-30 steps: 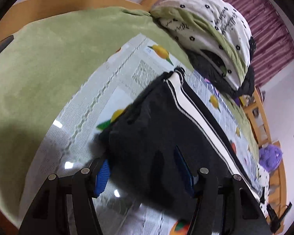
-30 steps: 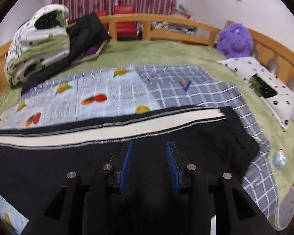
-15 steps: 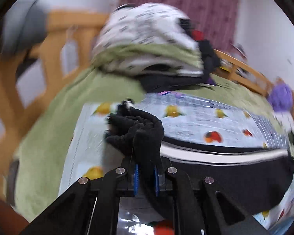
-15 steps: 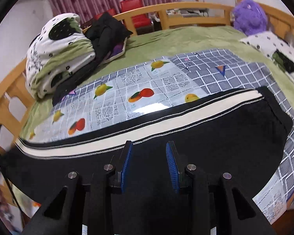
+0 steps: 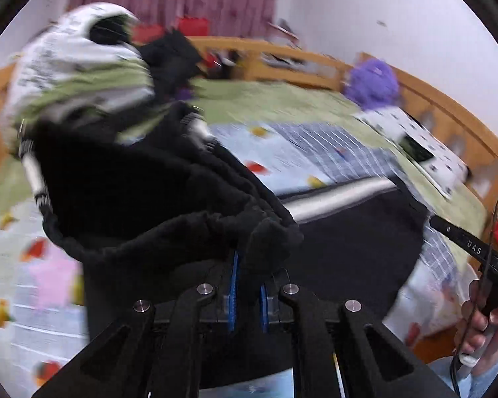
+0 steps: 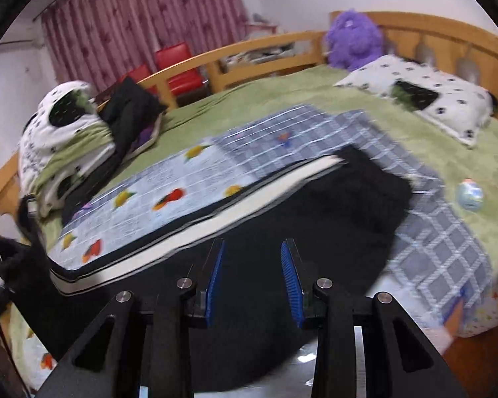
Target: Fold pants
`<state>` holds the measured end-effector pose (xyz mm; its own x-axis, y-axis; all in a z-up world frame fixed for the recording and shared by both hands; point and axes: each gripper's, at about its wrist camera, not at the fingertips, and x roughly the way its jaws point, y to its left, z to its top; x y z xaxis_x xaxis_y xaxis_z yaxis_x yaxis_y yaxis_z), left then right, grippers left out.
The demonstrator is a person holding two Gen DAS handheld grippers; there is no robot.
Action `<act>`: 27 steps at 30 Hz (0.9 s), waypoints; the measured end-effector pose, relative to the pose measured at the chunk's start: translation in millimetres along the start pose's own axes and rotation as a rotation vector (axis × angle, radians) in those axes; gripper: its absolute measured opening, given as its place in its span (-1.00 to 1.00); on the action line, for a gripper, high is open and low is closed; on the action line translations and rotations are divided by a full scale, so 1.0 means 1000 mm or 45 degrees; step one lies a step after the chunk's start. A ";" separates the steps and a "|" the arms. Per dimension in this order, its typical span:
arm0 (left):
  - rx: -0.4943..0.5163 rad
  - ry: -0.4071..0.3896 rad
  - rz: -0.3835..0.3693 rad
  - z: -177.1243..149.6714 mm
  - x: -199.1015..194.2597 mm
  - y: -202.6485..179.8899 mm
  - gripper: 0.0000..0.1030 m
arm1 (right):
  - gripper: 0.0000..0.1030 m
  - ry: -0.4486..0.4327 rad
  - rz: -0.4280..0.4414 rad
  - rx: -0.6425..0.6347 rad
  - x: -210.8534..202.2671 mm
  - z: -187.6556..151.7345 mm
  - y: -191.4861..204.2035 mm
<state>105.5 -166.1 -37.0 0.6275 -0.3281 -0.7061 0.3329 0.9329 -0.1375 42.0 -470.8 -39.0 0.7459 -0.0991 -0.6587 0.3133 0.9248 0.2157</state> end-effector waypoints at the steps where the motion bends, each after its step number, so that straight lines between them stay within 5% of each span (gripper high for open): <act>1: 0.010 0.028 -0.024 -0.006 0.011 -0.014 -0.80 | -0.32 -0.002 -0.025 0.019 -0.003 -0.002 -0.010; 6: -0.022 0.272 -0.054 -0.030 0.033 -0.033 -0.73 | -0.32 0.055 -0.015 0.107 -0.007 -0.016 -0.047; 8: -0.057 0.285 -0.082 -0.032 0.027 -0.026 -0.60 | -0.32 0.087 0.005 0.138 -0.007 -0.018 -0.054; 12: -0.104 0.155 -0.109 -0.029 -0.015 -0.004 0.35 | -0.32 0.094 0.039 0.158 -0.004 -0.019 -0.053; 13: -0.108 0.109 -0.109 -0.028 -0.025 0.002 0.40 | -0.32 0.108 0.045 0.148 -0.001 -0.020 -0.050; 22: -0.277 -0.025 0.032 -0.038 -0.058 0.094 0.40 | -0.26 0.214 0.083 -0.116 0.010 -0.032 0.018; 27: -0.359 -0.049 0.240 -0.048 -0.062 0.143 0.40 | -0.14 0.276 0.161 -0.178 0.013 -0.031 0.062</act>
<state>80.6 -4.7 -45.8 0.6875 -0.1460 -0.7114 0.0038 0.9803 -0.1976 52.9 -403.6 -56.5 0.6263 0.0874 -0.7747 0.1300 0.9681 0.2144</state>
